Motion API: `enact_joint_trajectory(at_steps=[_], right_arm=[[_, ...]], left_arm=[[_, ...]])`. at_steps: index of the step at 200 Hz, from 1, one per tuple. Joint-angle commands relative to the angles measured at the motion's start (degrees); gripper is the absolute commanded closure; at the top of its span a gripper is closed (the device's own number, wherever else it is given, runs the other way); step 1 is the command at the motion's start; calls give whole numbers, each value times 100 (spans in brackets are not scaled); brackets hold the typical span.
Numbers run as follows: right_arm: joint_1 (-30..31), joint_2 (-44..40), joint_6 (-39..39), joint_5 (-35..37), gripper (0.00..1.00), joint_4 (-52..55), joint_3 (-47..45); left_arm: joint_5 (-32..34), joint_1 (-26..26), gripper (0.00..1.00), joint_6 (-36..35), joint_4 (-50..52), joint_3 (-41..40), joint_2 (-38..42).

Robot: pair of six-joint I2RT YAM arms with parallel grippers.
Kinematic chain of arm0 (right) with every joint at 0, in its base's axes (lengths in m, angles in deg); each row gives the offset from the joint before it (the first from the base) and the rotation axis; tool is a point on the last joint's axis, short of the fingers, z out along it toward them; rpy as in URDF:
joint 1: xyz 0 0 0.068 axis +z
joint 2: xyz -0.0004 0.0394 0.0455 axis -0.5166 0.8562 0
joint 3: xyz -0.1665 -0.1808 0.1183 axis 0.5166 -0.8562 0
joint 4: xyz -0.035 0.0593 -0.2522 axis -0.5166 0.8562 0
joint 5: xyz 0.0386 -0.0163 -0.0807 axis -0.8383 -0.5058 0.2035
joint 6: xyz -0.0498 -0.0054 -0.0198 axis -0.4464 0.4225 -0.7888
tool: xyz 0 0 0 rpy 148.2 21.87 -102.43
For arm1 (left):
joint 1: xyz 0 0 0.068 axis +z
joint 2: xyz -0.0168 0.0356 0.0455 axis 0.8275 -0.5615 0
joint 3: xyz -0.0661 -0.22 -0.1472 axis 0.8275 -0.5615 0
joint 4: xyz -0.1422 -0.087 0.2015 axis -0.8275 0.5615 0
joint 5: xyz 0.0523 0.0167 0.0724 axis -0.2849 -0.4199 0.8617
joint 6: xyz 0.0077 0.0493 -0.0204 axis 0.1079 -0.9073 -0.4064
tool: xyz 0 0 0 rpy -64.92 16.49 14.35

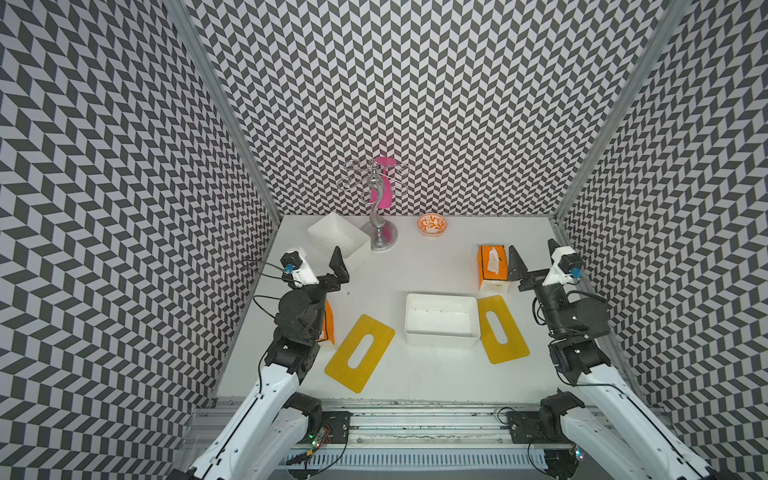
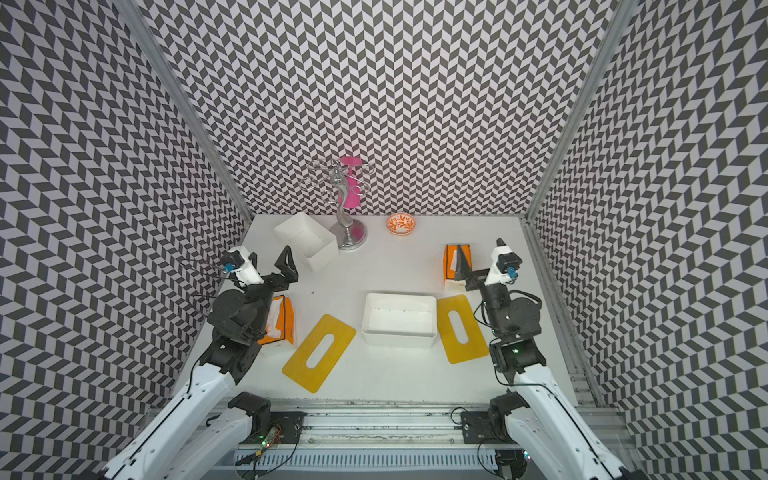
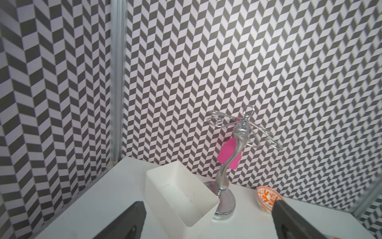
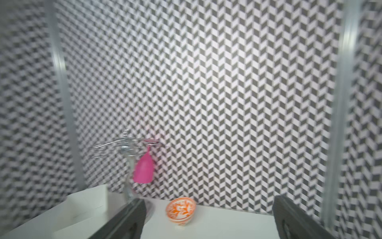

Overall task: Put the tissue paper into the tissue box
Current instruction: Pick up the tissue box from the center of the board.

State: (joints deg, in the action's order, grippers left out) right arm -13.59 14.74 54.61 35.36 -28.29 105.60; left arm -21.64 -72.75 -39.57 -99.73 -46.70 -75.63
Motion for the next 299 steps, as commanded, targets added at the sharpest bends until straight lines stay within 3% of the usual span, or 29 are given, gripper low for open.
enact_joint_trajectory(at_steps=[1, 39, 87, 102, 117, 143, 171, 190, 253, 299], right_arm=[[555, -157, 125, -1697, 1, 1669, 306], [1778, 347, -185, -2057, 0, 3108, 1105], [2721, 1349, -1415, -1942, 0, 4224, 1734], [2768, 1573, -2310, -2479, 10, 4619, 1762], [2859, 1749, -2902, -2586, 11, 4781, 1777], [2953, 2095, -3282, -2132, 29, 4937, 1847], [2994, 2602, -3668, -1752, 32, 5301, 2034], [3011, 2901, -3780, -1662, 40, 5506, 2189], [3009, 3651, -3882, -897, 44, 6438, 2672], [3012, 3988, -3766, -911, 44, 6747, 2856]], left_arm=[[-929, -23, 0, -211, 1283, 508, 383], [-1746, -23, 0, -1023, 2452, 1068, 802], [-2210, -23, 0, -1194, 2872, 484, 1312], [-2333, -23, 0, -1168, 2891, 259, 1519], [-2311, -23, 0, -1160, 2919, 39, 1820], [-2299, -23, 0, -1068, 2854, -219, 2153], [-2372, -32, 0, -1095, 2831, -248, 2274], [-2321, -32, 0, -1015, 2866, -203, 2258], [-2564, -32, 0, -743, 3241, -118, 2520], [-2677, -25, 0, -522, 3058, -309, 2997]])
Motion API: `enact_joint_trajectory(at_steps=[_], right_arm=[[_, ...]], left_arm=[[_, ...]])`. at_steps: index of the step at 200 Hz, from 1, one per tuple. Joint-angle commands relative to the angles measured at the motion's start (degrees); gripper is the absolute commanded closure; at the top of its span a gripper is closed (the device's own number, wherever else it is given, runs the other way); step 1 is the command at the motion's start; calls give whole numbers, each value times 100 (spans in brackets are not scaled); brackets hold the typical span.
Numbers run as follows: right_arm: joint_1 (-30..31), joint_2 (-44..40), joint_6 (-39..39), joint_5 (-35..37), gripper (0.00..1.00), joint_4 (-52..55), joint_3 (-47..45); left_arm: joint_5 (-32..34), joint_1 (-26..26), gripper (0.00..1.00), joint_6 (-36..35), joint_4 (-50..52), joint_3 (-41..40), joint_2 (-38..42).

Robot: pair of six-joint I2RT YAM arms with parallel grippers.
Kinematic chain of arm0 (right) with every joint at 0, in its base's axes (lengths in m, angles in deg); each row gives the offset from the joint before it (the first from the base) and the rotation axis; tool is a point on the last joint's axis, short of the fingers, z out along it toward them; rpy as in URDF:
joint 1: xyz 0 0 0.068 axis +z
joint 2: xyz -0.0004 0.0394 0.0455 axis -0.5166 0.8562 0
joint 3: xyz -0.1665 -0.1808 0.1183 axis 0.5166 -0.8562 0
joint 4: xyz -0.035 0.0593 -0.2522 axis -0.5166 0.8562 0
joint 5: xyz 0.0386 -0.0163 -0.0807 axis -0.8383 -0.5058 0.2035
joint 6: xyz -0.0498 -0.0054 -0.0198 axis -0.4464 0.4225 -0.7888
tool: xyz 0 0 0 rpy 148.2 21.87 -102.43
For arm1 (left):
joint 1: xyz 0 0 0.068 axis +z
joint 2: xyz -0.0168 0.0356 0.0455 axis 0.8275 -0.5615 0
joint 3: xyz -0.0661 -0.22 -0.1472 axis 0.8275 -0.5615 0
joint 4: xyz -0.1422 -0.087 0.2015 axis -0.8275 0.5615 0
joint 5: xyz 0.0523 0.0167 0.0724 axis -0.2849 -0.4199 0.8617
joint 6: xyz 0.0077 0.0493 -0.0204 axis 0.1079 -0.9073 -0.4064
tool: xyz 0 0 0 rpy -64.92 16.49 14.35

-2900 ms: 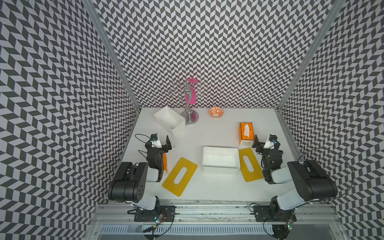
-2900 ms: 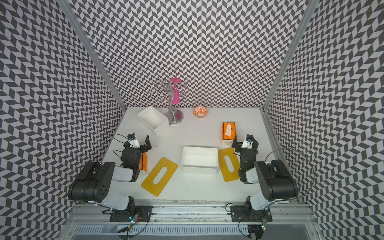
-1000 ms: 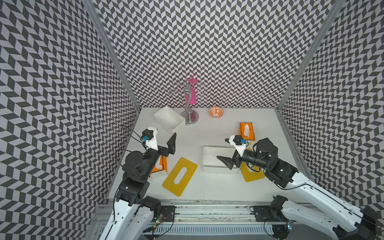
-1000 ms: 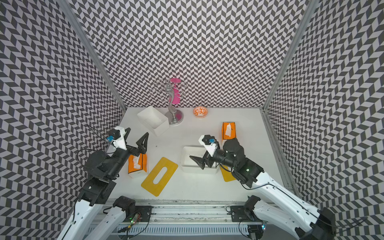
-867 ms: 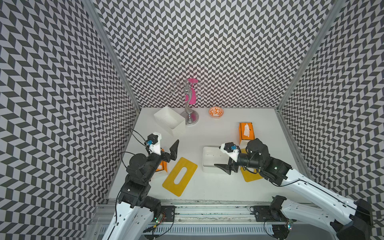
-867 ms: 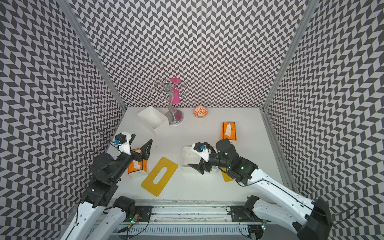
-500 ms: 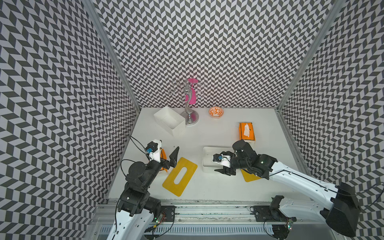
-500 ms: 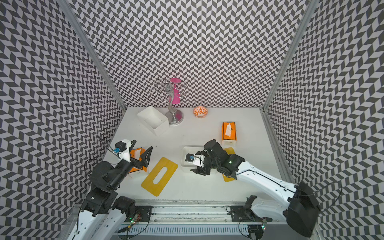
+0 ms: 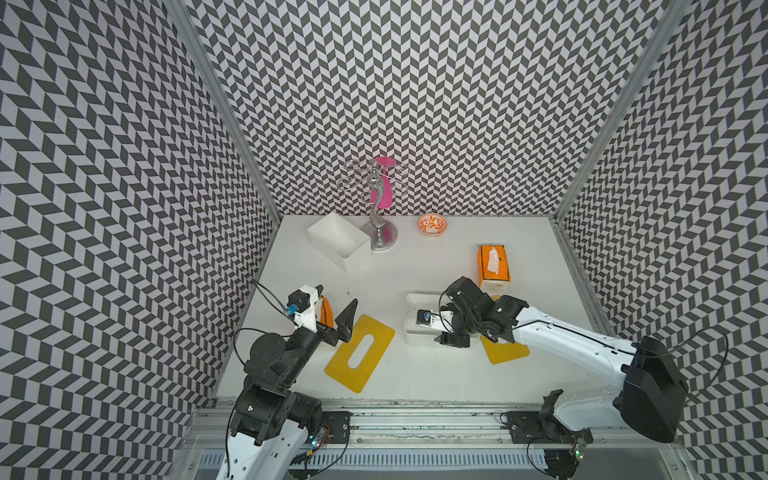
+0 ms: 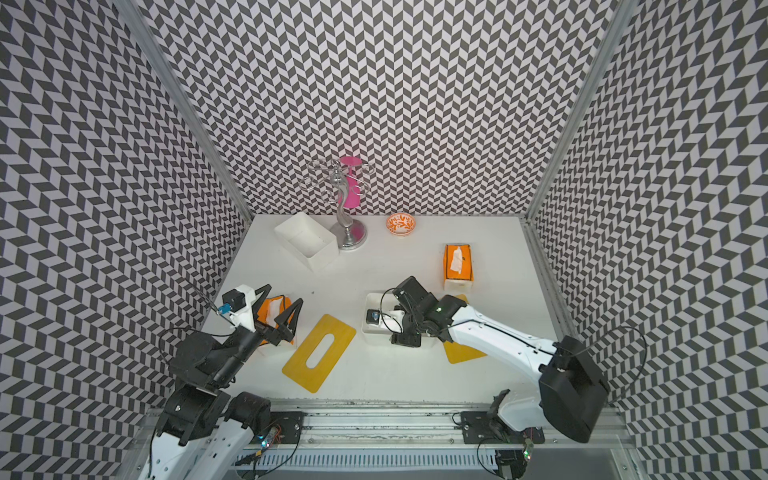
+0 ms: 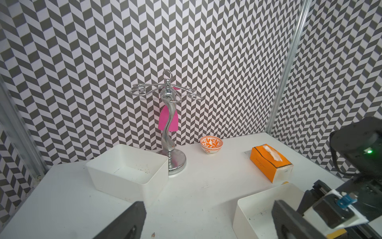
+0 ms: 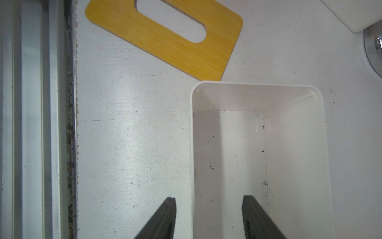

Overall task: Put the tissue paper into the tissue box
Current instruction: Pick up the tissue box from the center of the board.

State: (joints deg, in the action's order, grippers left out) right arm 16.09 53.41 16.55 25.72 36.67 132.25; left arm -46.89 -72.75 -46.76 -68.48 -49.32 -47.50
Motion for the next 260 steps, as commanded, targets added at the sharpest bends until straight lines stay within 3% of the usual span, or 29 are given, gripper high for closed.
enact_joint_trajectory(at_steps=[1, 125, 228, 260], right_arm=[[44, 124, 46, 47, 44, 262, 198], [52, -116, 57, 15, 69, 63, -147], [132, 29, 26, 50, 100, 95, -20], [132, 53, -262, -37, 100, -13, 288]], left_arm=[[-151, -24, 0, 208, -70, -48, 192], [-255, -32, 0, 658, -349, -279, 42], [-470, -32, 0, 666, -453, -322, 60], [-478, -31, 0, 659, -458, -320, 77]])
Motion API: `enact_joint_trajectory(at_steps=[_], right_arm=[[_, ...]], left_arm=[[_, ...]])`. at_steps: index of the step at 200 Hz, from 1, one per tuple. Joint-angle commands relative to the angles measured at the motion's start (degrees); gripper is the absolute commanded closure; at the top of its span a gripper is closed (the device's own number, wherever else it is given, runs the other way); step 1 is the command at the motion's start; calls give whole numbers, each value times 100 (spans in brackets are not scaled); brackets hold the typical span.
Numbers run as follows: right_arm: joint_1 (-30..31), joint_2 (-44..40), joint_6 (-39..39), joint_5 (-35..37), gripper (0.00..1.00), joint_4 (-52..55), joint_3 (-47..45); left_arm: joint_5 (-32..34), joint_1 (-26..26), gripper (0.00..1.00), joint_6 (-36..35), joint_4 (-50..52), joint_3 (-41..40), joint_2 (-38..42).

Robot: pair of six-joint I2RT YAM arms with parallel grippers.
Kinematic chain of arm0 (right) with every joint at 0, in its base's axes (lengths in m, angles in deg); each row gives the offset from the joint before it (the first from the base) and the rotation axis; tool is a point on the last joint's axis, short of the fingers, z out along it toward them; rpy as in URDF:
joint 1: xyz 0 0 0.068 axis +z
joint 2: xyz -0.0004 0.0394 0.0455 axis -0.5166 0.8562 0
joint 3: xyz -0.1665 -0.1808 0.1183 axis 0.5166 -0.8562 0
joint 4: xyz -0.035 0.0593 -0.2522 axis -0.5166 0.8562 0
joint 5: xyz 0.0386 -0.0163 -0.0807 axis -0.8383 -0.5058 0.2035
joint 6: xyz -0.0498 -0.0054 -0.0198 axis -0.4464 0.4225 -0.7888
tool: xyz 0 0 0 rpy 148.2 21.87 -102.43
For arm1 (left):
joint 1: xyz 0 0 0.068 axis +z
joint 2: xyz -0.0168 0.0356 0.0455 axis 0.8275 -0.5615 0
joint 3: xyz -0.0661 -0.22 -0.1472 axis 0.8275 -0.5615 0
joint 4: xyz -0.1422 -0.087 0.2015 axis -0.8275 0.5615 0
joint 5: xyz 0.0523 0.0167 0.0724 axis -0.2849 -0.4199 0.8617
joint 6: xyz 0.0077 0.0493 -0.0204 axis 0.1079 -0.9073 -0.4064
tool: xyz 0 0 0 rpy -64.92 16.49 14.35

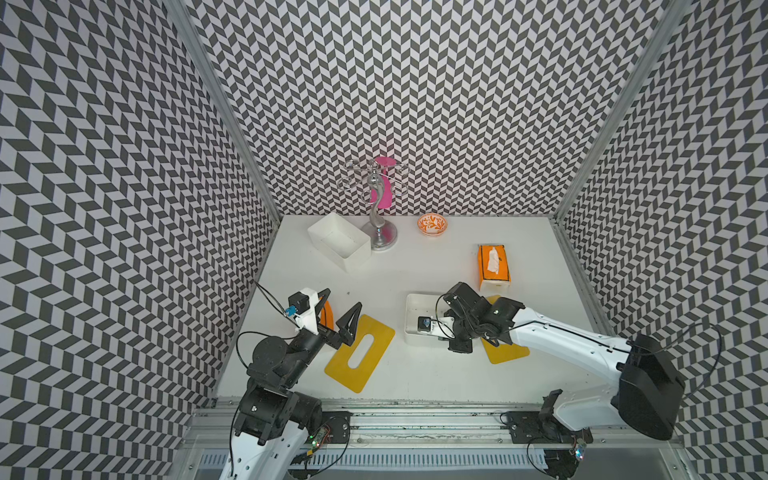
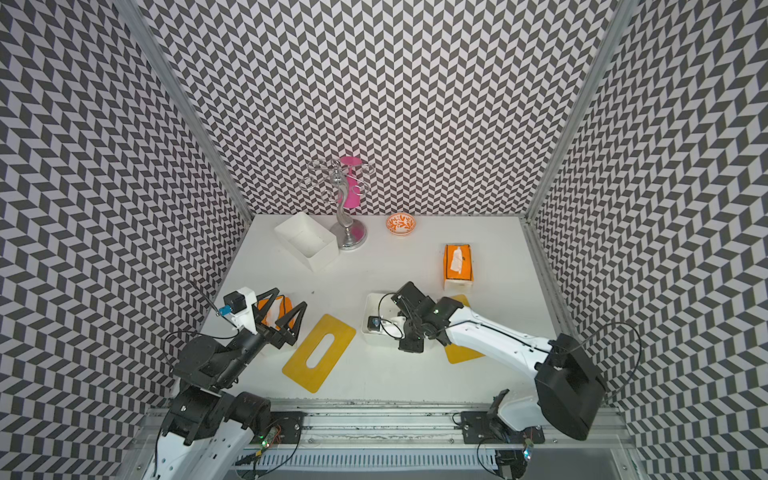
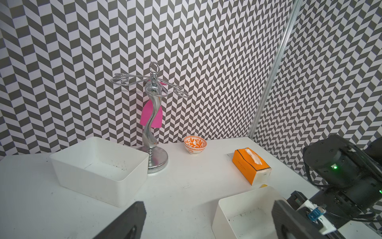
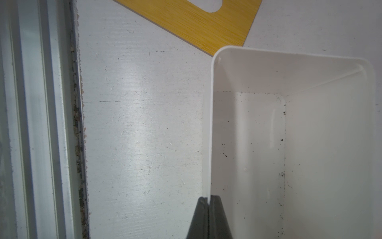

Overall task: Put the tissue paper into the tissue box
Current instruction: Pick up the tissue box from the center of the board, then place the tissue box at the center of the board.

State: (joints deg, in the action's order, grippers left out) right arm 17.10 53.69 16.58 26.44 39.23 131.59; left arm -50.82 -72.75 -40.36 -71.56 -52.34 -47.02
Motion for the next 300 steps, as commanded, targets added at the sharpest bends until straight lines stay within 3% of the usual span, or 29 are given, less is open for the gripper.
enact_joint_trajectory(at_steps=[1, 52, 119, 238, 263, 288, 300], right_arm=[[31, 32, -294, -120, 100, -277, 385], [-41, 492, -990, -105, 100, -800, 919], [-462, 1834, -1525, -219, 100, -328, 2342], [-909, 2767, -1875, -597, 100, -347, 2882], [-908, 2804, -1743, -559, 80, -236, 3054], [-909, 2627, -1500, -746, 40, -146, 3304], [-901, 2437, -1442, -944, 32, -142, 3338]], left_arm=[[-83, -32, 0, 19, -150, -19, 29], [-83, -28, 0, 10, -143, -15, 64], [-84, -28, 0, 1, -126, -7, 56], [-81, -31, 0, 1, -107, 5, -6], [-85, -32, 0, 1, -109, 6, -17], [-70, -32, 0, 1, -103, 10, -40], [-61, -32, 0, 1, -90, 10, -50]])
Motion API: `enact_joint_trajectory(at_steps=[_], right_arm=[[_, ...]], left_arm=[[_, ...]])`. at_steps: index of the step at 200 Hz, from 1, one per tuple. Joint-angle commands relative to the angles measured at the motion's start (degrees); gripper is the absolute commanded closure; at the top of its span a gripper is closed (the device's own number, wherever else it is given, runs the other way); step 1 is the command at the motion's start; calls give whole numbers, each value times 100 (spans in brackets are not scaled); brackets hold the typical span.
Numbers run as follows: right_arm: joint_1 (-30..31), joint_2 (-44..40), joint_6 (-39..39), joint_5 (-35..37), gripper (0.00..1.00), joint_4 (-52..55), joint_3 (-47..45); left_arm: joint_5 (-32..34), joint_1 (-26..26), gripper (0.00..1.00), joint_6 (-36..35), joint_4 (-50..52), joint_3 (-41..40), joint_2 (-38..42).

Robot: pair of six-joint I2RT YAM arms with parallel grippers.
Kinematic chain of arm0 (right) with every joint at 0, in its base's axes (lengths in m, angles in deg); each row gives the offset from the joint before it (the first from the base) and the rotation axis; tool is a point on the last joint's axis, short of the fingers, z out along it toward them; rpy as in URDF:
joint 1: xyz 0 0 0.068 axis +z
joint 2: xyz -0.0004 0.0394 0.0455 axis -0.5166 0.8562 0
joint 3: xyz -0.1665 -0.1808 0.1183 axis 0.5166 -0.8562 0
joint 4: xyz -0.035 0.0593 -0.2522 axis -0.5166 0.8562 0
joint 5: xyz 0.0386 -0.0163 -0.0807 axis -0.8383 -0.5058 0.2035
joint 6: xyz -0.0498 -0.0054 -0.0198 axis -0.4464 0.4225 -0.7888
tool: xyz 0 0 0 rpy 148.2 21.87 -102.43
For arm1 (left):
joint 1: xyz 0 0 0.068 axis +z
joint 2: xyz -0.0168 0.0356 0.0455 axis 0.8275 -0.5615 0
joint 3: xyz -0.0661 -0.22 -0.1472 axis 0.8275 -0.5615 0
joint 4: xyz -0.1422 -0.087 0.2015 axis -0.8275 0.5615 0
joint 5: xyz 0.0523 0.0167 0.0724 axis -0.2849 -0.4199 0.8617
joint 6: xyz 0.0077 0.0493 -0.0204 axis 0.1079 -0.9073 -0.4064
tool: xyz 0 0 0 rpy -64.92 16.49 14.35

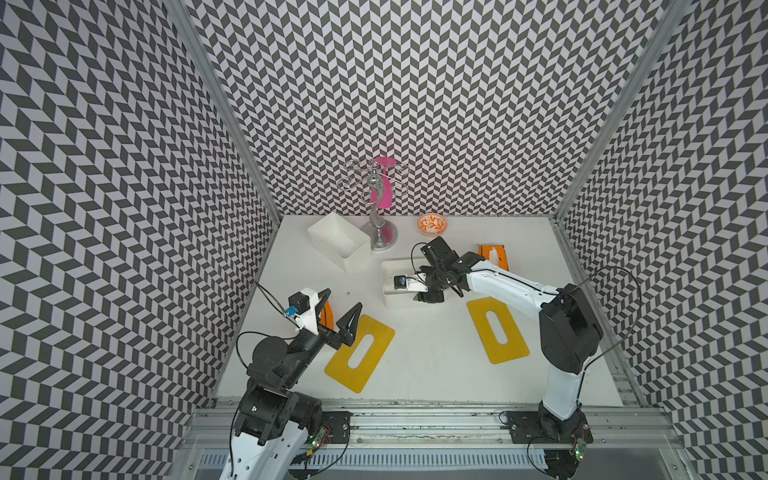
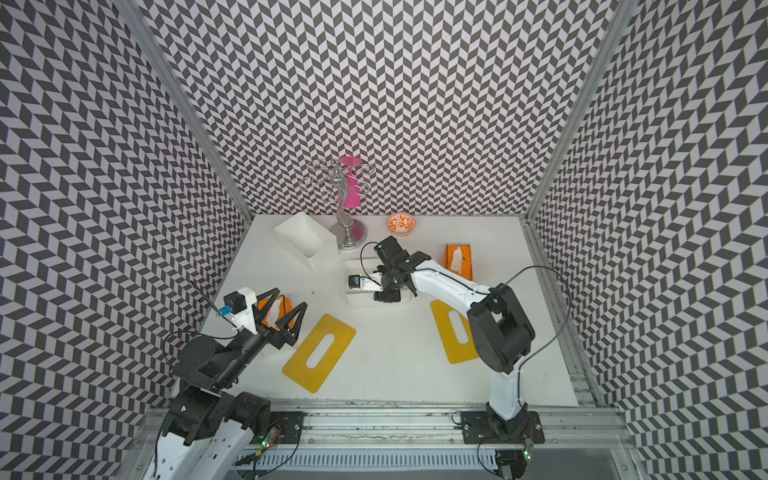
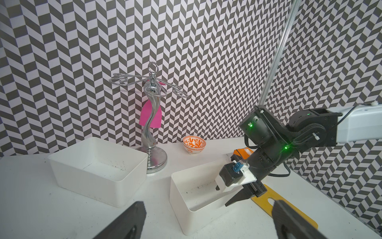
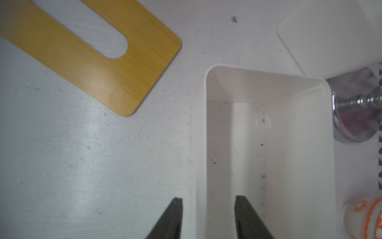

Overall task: Put the tissue paper into the tissue box
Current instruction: Place the tissue box at the center of the board.

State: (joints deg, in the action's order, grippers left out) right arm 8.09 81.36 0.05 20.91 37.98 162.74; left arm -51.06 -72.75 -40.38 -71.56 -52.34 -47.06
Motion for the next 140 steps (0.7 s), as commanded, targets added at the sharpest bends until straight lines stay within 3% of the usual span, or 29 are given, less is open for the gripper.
enact_joint_trajectory(at_steps=[1, 27, 54, 72, 98, 125, 132, 140], right_arm=[[4, -352, 214, -409, 32, -17, 227], [197, -973, 309, -835, 22, -135, -29], [560, -1888, 515, -1156, 17, -797, -935], [698, -2714, 1149, -1418, 14, -1863, -1922], [765, -4065, 2292, -1526, 1, -3678, -3510], [765, -5226, 3640, -1107, 0, -4760, -4599], [765, -5447, 3640, -1107, 0, -4887, -4776], [765, -5665, 4257, -651, 0, -4944, -4937]], left_arm=[[-34, -32, 0, 3, -90, 13, -45], [6, -32, 0, 3, -68, 24, -89], [70, -32, 0, 18, -27, 39, -191], [158, -36, 0, 89, 58, 89, -359], [266, -83, 2, 241, 198, 197, -811], [213, -202, 4, 414, 267, 321, -1562], [196, -223, 4, 425, 270, 357, -1720], [202, -232, 4, 436, 314, 408, -1858]])
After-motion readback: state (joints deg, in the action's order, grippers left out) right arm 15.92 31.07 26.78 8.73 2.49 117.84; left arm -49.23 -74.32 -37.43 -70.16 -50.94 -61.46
